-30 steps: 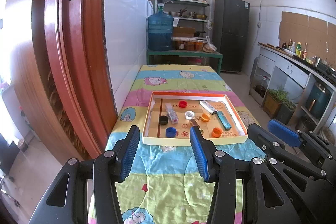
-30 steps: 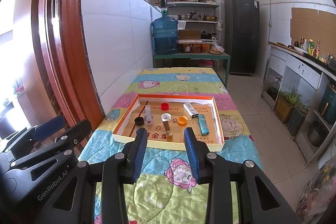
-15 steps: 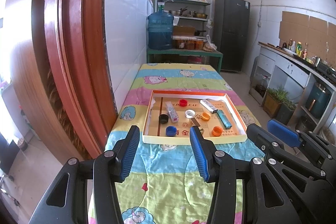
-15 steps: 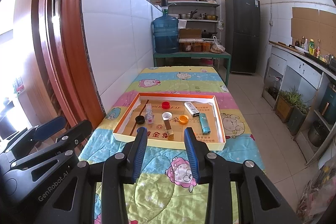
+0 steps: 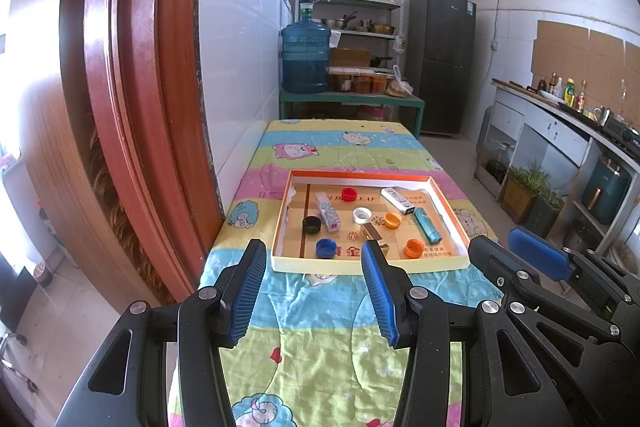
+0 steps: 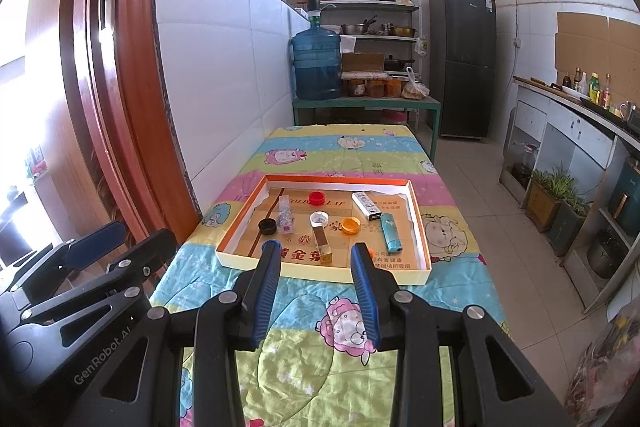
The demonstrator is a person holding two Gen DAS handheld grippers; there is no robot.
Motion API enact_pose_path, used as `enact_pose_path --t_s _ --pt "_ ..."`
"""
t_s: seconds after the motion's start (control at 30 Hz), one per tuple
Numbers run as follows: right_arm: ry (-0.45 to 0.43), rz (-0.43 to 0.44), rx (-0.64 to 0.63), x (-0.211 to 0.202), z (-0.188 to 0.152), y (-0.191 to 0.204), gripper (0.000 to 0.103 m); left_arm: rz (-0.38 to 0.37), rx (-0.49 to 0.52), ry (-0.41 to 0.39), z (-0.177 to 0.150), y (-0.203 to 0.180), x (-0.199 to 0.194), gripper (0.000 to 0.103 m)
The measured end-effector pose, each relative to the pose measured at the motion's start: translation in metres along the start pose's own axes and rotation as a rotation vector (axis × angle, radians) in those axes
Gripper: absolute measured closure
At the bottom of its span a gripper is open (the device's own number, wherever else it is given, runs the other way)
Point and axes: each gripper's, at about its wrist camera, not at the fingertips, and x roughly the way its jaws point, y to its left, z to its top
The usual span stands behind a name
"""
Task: Organize rigid objects
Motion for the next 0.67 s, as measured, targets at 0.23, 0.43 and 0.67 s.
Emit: enact_pose_path --t_s 0.23,0.43,0.67 --pt "0.001 0.001 0.0 0.0001 -0.0009 0.0007 0.067 0.002 0.0 0.001 -0.0027 0.0004 0.0007 0.052" --pt "0.001 0.0 0.0 -0.0001 -0.0005 0.0006 0.067 0.006 -0.001 0.008 -0.0093 -0.0005 0.0013 0.052" --pt "0.001 0.001 0.001 0.0003 -0.0006 0.0007 0.067 0.016 -0.007 0.008 -0.0092 0.0009 0.0028 0.052"
